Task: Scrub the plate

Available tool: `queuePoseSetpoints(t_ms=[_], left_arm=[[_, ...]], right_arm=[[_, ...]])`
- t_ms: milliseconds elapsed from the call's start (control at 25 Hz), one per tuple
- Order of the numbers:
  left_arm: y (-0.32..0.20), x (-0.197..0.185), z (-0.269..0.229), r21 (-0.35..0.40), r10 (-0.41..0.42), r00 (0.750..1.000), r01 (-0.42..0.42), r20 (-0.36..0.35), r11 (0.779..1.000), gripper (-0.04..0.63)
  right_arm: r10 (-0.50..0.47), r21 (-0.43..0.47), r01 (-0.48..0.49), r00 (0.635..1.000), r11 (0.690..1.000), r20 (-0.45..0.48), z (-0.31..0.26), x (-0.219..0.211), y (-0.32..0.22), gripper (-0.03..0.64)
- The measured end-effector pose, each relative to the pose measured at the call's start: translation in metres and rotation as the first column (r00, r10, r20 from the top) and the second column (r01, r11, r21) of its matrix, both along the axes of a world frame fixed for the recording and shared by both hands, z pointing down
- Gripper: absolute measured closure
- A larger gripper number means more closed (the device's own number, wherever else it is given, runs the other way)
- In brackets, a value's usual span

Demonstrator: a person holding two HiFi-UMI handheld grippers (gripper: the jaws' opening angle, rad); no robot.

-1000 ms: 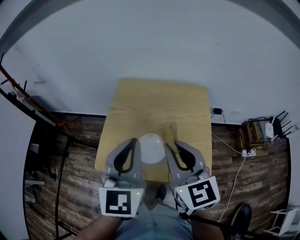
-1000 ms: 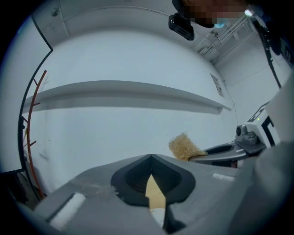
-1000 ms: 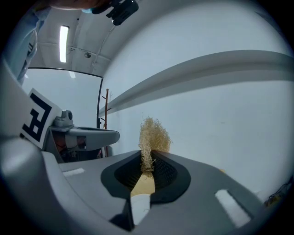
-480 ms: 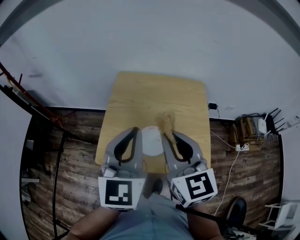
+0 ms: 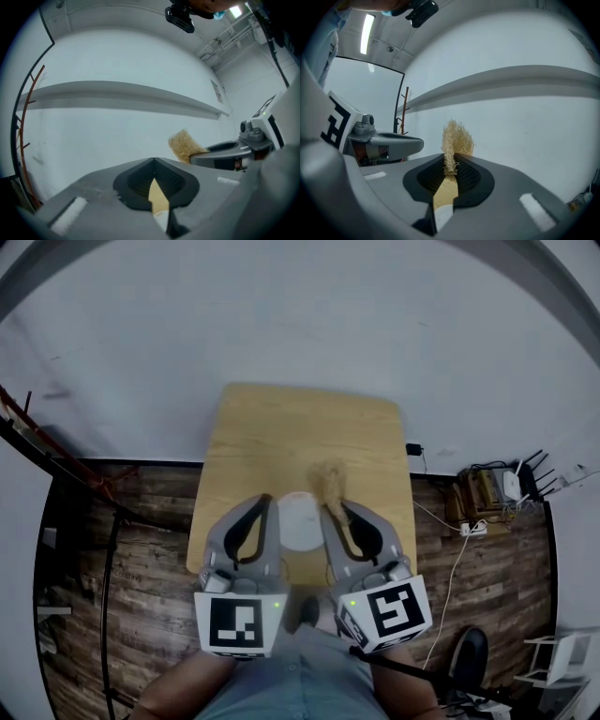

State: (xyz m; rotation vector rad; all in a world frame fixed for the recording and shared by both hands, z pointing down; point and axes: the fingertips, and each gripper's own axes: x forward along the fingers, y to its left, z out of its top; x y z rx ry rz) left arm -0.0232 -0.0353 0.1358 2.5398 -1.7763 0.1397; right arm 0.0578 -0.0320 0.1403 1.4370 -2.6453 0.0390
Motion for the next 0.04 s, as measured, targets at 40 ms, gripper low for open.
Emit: queuePoseSetpoints(t_ms=[40], left_arm=[[-0.0006, -0.0014, -0.0001, 0.001, 0.003, 1.000, -0.003, 0.001, 1.000, 0.575]], right_arm=[[0.000, 0.000, 0.000, 1.000, 1.000, -0.001, 0.0001, -0.0018, -0.0007, 0.569]])
